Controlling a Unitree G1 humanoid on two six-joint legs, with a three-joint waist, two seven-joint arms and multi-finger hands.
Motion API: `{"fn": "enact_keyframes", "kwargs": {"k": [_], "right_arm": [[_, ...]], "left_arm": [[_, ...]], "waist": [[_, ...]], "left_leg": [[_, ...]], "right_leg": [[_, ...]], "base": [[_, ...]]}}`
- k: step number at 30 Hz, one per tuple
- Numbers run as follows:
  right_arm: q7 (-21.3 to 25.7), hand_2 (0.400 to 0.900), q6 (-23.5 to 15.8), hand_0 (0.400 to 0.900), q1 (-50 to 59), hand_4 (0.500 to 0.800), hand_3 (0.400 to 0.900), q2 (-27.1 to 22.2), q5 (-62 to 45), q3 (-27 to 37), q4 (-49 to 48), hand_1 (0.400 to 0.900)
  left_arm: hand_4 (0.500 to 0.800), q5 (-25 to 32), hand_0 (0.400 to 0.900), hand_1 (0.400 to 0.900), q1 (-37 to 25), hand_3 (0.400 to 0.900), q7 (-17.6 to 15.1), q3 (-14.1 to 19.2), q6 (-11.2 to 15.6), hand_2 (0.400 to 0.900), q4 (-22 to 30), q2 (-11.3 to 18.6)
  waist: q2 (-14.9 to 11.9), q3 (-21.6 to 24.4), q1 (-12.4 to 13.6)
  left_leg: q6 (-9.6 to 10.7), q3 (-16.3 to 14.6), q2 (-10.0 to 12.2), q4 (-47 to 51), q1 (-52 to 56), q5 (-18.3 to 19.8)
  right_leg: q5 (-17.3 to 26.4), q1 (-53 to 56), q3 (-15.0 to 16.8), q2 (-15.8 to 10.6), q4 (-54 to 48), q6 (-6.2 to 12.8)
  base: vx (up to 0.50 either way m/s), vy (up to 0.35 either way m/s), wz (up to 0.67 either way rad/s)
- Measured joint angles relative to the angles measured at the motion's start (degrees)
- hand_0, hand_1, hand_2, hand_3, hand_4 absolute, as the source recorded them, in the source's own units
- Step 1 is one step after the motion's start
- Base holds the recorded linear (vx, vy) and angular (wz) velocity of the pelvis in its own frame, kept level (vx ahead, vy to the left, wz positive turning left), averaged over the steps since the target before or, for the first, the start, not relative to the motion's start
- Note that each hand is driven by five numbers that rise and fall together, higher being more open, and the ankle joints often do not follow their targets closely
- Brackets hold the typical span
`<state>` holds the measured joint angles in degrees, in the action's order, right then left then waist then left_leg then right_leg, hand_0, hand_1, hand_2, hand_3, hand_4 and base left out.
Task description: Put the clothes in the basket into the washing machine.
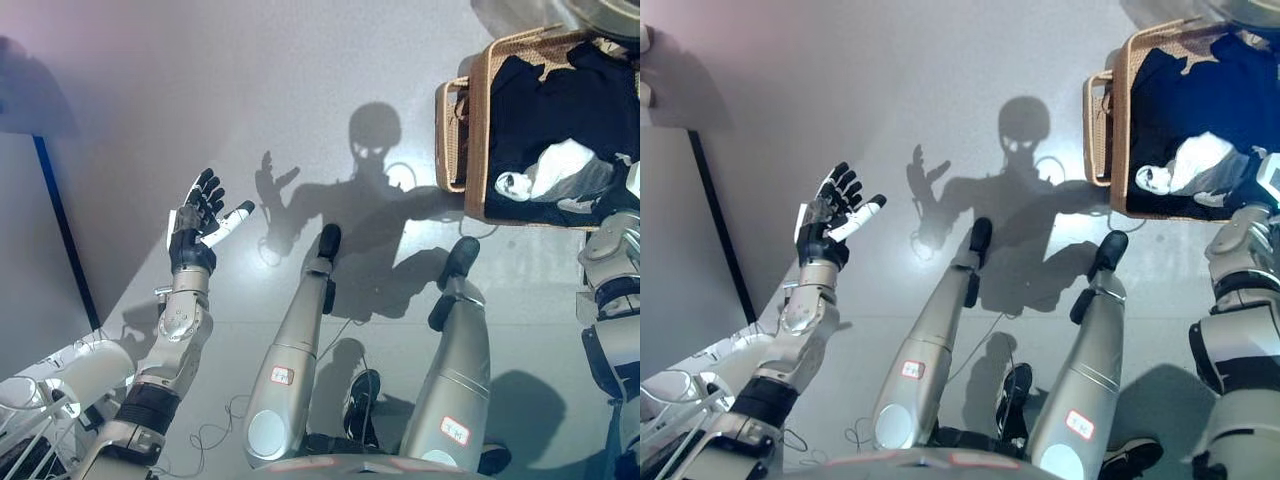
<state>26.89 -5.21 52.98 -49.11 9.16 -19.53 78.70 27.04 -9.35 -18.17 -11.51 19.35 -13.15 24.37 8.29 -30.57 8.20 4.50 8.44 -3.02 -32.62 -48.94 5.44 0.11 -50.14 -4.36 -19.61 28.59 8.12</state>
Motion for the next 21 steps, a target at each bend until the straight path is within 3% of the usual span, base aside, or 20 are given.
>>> {"fn": "enact_keyframes", "kwargs": {"k": [10,21], "right_arm": [[0.49,0.900,0.01,0.900,3.88,0.800,0.900,-0.75,-0.05,-1.68,-0.05,0.900],[-3.33,0.900,0.24,0.900,3.31,0.800,0.900,-0.43,-1.33,-1.43,2.14,0.900]], "left_arm": [[0.800,-0.02,0.900,0.900,-0.22,0.900,-0.43,0.00,0.98,0.900,0.85,0.33],[0.800,0.02,0.900,0.900,0.04,0.900,0.11,0.00,0.93,0.900,1.03,0.55]], "waist": [[0.02,0.01,0.19],[0.02,0.01,0.99]], "left_leg": [[0.03,0.14,-0.24,-0.93,-2.27,-0.03],[-0.53,-0.36,-0.93,-3.55,-5.01,0.47]], "right_leg": [[-0.17,-1.84,-0.61,-0.32,0.56,-0.12],[-0.16,-4.13,0.47,-0.72,1.83,-0.13]], "base": [[0.00,0.004,-0.01],[0.00,0.004,-0.01]]}}
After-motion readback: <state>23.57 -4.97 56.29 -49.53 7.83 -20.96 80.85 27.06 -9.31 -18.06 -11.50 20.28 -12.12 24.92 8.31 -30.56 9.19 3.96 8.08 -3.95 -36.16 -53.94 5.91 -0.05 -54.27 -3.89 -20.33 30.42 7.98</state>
